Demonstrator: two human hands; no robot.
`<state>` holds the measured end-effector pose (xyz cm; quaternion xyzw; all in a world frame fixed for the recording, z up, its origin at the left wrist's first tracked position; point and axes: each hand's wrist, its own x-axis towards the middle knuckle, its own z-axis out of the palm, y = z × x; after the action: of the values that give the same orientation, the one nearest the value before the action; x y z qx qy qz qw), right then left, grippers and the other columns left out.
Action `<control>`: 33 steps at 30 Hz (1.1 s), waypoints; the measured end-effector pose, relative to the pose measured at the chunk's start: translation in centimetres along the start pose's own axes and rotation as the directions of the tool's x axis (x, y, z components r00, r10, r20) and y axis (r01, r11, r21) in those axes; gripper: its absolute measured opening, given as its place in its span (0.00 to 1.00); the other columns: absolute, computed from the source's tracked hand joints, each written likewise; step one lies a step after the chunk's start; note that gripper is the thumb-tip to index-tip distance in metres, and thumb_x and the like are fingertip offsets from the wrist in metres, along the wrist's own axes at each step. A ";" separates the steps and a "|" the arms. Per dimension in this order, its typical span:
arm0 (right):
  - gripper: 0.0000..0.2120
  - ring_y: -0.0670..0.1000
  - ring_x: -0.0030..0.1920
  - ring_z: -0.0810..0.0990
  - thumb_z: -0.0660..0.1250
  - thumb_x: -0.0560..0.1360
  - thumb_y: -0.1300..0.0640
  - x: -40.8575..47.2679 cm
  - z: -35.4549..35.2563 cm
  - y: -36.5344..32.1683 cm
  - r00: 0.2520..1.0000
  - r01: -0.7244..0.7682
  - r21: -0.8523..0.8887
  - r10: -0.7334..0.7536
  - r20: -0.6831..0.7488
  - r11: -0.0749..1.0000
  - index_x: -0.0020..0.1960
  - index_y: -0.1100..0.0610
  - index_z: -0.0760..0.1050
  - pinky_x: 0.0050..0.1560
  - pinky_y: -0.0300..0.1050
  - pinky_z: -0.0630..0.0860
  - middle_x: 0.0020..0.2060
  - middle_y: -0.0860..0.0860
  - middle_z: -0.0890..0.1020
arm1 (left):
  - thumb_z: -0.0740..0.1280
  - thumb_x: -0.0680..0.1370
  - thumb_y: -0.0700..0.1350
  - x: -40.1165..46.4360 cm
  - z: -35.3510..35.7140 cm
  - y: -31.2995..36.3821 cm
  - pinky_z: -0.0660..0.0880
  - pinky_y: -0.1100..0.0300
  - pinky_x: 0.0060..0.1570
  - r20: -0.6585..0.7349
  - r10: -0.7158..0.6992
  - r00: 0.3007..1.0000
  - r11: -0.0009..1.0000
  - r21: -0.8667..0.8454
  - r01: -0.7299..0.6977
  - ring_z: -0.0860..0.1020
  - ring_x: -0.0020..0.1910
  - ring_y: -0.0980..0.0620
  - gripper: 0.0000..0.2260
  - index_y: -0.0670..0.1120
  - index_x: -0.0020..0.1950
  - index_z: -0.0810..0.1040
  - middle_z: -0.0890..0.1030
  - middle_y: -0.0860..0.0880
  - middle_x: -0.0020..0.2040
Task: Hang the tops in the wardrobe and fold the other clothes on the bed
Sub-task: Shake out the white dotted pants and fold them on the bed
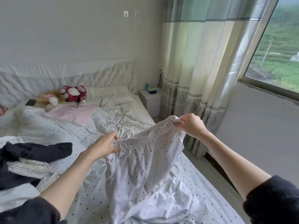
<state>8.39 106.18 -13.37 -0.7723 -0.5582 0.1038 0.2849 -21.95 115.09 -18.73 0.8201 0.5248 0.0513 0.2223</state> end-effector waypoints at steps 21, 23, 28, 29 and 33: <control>0.12 0.60 0.46 0.80 0.63 0.76 0.58 2.4 -35.9 35.9 0.676 -0.254 0.277 0.375 -0.634 0.927 0.43 0.64 0.82 0.50 0.54 0.77 0.41 0.64 0.83 | 0.61 0.78 0.38 16.2 4.9 56.7 0.71 0.50 0.44 -0.507 0.353 0.786 0.896 -0.059 -0.440 0.77 0.50 0.35 0.07 0.36 0.49 0.76 0.79 0.33 0.48; 0.11 0.56 0.43 0.78 0.63 0.76 0.58 1.7 -39.3 37.5 0.622 -0.220 0.285 0.359 -0.696 0.933 0.41 0.62 0.81 0.45 0.50 0.74 0.39 0.62 0.82 | 0.61 0.77 0.38 17.0 4.3 61.4 0.69 0.53 0.42 -0.538 0.340 0.772 0.873 -0.126 -0.472 0.77 0.51 0.36 0.07 0.38 0.51 0.77 0.80 0.35 0.50; 0.11 0.53 0.37 0.73 0.64 0.77 0.58 -0.2 -46.6 39.3 0.496 -0.177 0.257 0.312 -0.811 0.950 0.41 0.63 0.79 0.36 0.47 0.67 0.34 0.57 0.79 | 0.61 0.77 0.37 17.1 2.2 70.4 0.74 0.62 0.42 -0.628 0.330 0.705 0.721 -0.314 -0.617 0.79 0.49 0.46 0.08 0.42 0.53 0.78 0.81 0.45 0.50; 0.11 0.53 0.38 0.73 0.64 0.77 0.58 -0.6 -48.5 39.7 0.457 -0.160 0.268 0.312 -0.833 0.950 0.42 0.64 0.80 0.37 0.48 0.69 0.35 0.58 0.80 | 0.61 0.76 0.37 16.9 1.4 72.5 0.72 0.65 0.36 -0.634 0.348 0.690 0.685 -0.331 -0.649 0.78 0.47 0.48 0.08 0.44 0.51 0.78 0.80 0.47 0.48; 0.10 0.51 0.37 0.73 0.63 0.77 0.59 -1.2 -52.7 39.4 0.315 -0.102 0.227 0.248 -0.916 0.968 0.44 0.63 0.79 0.31 0.41 0.63 0.37 0.57 0.81 | 0.61 0.76 0.34 16.2 -1.7 76.9 0.66 0.71 0.28 -0.691 0.407 0.597 0.592 -0.297 -0.749 0.75 0.45 0.51 0.10 0.44 0.51 0.78 0.76 0.52 0.43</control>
<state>64.77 79.54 7.52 -0.7263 -0.1970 -0.2941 0.5892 49.15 102.99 12.61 0.7915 0.2113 0.5118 0.2587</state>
